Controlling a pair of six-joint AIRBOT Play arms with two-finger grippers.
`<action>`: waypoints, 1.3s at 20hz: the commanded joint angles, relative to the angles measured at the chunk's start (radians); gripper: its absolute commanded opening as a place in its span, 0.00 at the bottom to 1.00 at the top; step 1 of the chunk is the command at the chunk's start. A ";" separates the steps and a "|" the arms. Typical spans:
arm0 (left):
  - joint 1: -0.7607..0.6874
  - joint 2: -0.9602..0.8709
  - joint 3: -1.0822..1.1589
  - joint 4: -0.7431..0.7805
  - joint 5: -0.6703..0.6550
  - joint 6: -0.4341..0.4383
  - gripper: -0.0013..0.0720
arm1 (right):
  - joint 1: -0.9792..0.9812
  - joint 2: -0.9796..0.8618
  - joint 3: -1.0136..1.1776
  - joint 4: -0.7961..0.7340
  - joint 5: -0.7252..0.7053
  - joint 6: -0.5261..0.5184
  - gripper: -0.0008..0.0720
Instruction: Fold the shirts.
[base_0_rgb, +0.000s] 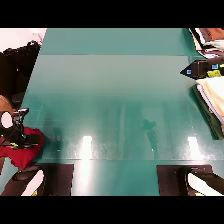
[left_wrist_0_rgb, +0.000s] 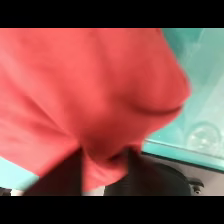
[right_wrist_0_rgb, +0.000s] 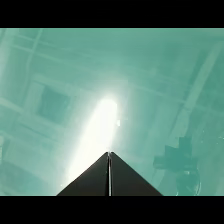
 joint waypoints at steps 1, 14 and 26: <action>0.002 0.001 0.026 0.006 -0.020 -0.027 0.07 | 0.001 -0.001 0.001 0.000 -0.001 0.000 0.03; 0.001 0.047 1.051 -0.475 0.093 0.042 0.05 | 0.000 0.052 0.001 0.082 -0.209 0.000 0.03; -0.681 -0.444 1.057 -0.502 0.108 0.069 0.06 | 0.000 0.253 0.001 0.073 -0.436 0.000 0.03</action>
